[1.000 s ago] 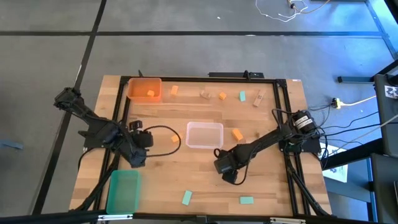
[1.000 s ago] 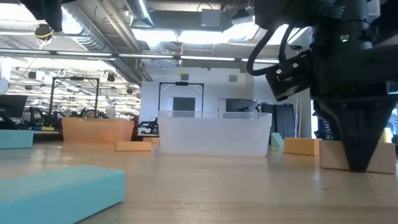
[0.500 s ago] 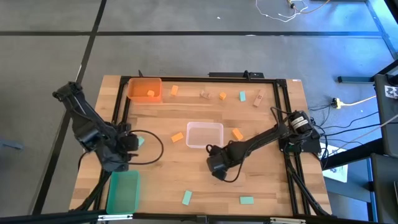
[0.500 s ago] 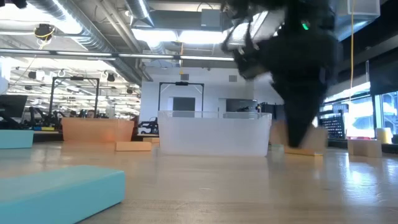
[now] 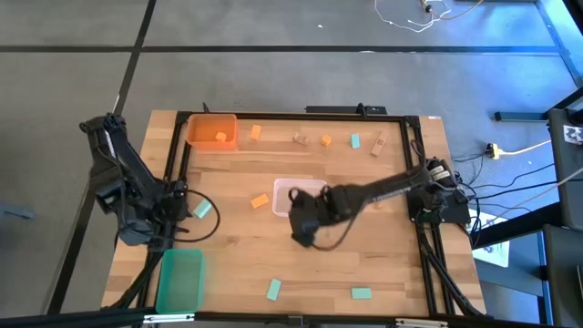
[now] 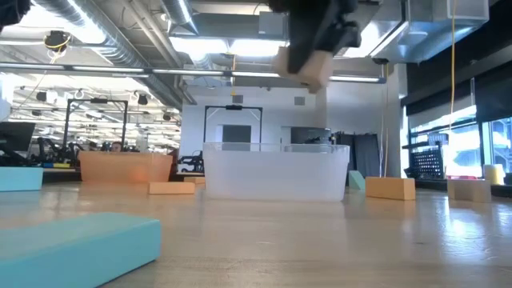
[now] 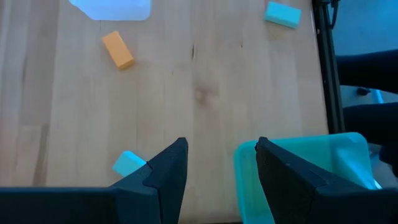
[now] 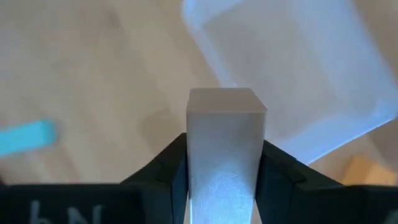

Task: Sort & place blocks by color
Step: Put the light brown block into the white bin, then put the yellow block into the orange bin

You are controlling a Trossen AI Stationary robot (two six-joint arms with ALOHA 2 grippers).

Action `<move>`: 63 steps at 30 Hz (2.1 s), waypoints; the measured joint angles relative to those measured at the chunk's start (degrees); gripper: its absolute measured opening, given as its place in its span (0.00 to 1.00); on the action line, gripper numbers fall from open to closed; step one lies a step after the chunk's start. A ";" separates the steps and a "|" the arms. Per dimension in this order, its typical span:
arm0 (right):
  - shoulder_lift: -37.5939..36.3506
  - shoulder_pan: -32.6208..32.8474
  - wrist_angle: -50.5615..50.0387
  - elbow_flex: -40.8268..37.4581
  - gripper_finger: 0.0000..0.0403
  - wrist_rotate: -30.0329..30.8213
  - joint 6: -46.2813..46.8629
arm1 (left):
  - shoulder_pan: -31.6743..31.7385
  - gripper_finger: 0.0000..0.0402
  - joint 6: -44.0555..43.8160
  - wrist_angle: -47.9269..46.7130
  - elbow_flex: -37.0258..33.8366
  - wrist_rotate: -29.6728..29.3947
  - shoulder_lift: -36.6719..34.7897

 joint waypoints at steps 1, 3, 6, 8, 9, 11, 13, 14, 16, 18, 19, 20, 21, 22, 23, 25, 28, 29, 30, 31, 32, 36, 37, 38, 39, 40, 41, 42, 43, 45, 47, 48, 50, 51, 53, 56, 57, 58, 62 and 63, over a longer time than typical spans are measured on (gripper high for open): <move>0.00 -1.20 0.01 -0.02 0.32 -0.03 -0.35 | -0.13 0.44 0.00 0.00 0.00 -0.02 -0.06; 0.00 -3.69 -0.22 -0.63 0.32 -0.72 -0.91 | -0.25 0.44 0.02 0.00 0.00 -0.02 -0.11; 0.00 -7.12 -0.36 -1.89 0.32 -2.48 -1.24 | -0.25 0.44 0.02 0.00 0.00 0.00 -0.11; 0.00 -8.82 -0.40 -2.15 0.32 -3.31 -2.10 | -0.25 0.44 0.28 0.00 0.00 0.00 -0.11; 0.00 -9.50 -0.27 -2.15 0.32 -3.56 -2.91 | -0.25 0.44 0.37 -0.02 0.00 0.00 -0.11; -0.02 -10.53 -0.20 -2.15 0.32 -4.05 -4.14 | -0.25 0.44 0.46 -0.02 0.00 0.00 -0.11; -0.02 -11.48 -0.31 -2.15 0.32 -5.55 -4.60 | -0.22 0.44 0.46 -0.14 0.00 0.00 -0.11; -0.02 -11.84 -0.31 -2.15 0.32 -6.48 -5.23 | -0.22 0.44 0.48 -0.19 0.00 0.00 -0.11; 0.13 -12.39 -0.31 -2.15 0.32 -7.82 -6.01 | -0.22 0.44 0.48 -0.37 0.00 0.00 -0.11; 0.43 -12.82 -0.64 -2.16 0.32 -8.79 -7.02 | -0.22 0.44 0.48 -0.59 0.00 0.00 -0.11; 0.87 -13.00 -0.61 -2.17 0.32 -9.21 -7.21 | -0.22 0.44 0.48 -0.59 0.00 0.00 -0.11; 1.17 -13.16 -0.42 -2.17 0.32 -9.69 -7.27 | -0.22 0.44 0.48 -0.59 0.00 0.00 -0.11; 1.40 -13.31 -0.51 -2.24 0.32 -9.77 -7.28 | -0.22 0.44 0.48 -0.59 0.00 0.00 -0.11; 1.66 -13.40 -0.64 -2.26 0.32 -9.79 -7.38 | -0.22 0.44 0.48 -0.61 0.00 -0.02 -0.11; 1.83 -13.44 -0.38 -2.26 0.32 -9.64 -7.57 | -0.22 0.44 0.49 -0.61 0.00 0.00 -0.11; 2.01 -13.51 -0.42 -2.25 0.32 -8.14 -8.54 | -0.22 0.44 0.50 -0.61 0.00 -0.02 -0.11; 2.55 -13.51 0.03 -2.23 0.38 -6.40 -8.77 | -0.21 0.44 0.48 -0.61 0.00 -0.01 -0.11; 2.60 -13.59 -0.03 -2.23 0.41 -6.37 -8.78 | -0.22 0.44 0.50 -0.61 0.00 -0.02 -0.11; 2.59 -13.65 0.00 -2.23 0.43 -6.36 -8.81 | -0.22 0.44 0.48 -0.63 0.00 -0.02 -0.11; 2.56 -13.66 0.02 -2.23 0.45 -6.33 -8.85 | -0.22 0.44 0.50 -0.61 0.00 -0.02 -0.11; 2.56 -13.66 0.04 -2.23 0.46 -6.32 -8.90 | -0.22 0.44 0.49 -0.62 0.00 -0.02 -0.11; 2.56 -13.66 0.04 -2.23 0.45 -6.34 -9.52 | -0.22 0.44 0.48 -0.62 0.00 -0.02 -0.11; 2.56 -13.66 0.12 -2.23 0.44 -6.36 -10.03 | -0.22 0.44 0.49 -0.63 0.00 -0.02 -0.11; 2.56 -13.66 0.23 -2.23 0.43 -6.34 -10.22 | -0.22 0.44 0.48 -0.61 0.00 -0.03 -0.11; 2.56 -13.66 0.39 -2.23 0.43 -6.38 -10.23 | -0.22 0.44 0.46 -0.63 0.00 -0.09 -0.11; 2.56 -13.66 0.70 -2.23 0.42 -6.70 -10.17 | -0.22 0.44 0.46 -0.63 0.00 -0.29 -0.11; 2.56 -13.66 1.14 -2.23 0.42 -7.23 -10.15 | -0.22 0.44 0.45 -0.61 0.00 -0.72 -0.11; 2.56 -13.66 1.67 -2.23 0.42 -8.13 -10.28 | -0.22 0.44 0.32 -0.63 0.00 -1.55 -0.11; 2.49 -13.66 2.44 -2.23 0.42 -9.21 -10.42 | -0.22 0.44 -0.10 -0.63 0.00 -2.95 -0.11; 2.33 -13.66 4.44 -2.21 0.42 -11.52 -10.49 | -0.12 0.44 -2.44 -0.77 0.00 -5.77 -0.11; 2.04 -13.42 6.12 -2.21 0.42 -14.52 -11.82 | 0.58 0.44 -4.02 -1.05 0.00 -7.77 -0.07; 1.90 -13.17 6.94 -2.21 0.42 -15.50 -13.04 | 1.18 0.44 -4.06 -1.05 0.00 -8.59 0.04; 1.28 -12.38 8.49 -1.91 0.42 -15.65 -14.94 | 2.90 0.44 -4.02 -1.07 0.02 -10.41 0.48; 1.03 -12.01 8.32 -1.37 0.42 -15.39 -15.86 | 4.02 0.44 -4.02 -1.11 0.02 -11.02 0.72; 0.52 -11.10 8.10 0.33 0.42 -14.38 -16.67 | 6.52 0.44 -4.02 -1.54 0.02 -11.81 1.11; 0.00 -9.42 7.03 4.02 0.42 -13.05 -18.18 | 10.75 0.44 -3.37 -1.66 0.02 -12.25 1.93; -0.02 -8.77 6.78 5.71 0.42 -12.19 -19.07 | 12.20 0.44 -2.56 -1.62 0.02 -12.29 2.22; -0.02 -8.02 5.71 7.68 0.42 -11.16 -19.61 | 13.67 0.44 -1.67 -1.48 0.02 -12.35 2.55; -0.09 -4.72 1.42 15.74 0.42 -6.98 -21.82 | 19.96 0.44 1.81 -0.42 0.02 -12.33 4.33; -0.09 -3.85 -0.66 17.90 0.42 -5.92 -21.90 | 21.67 0.44 2.40 -0.12 0.02 -12.33 4.92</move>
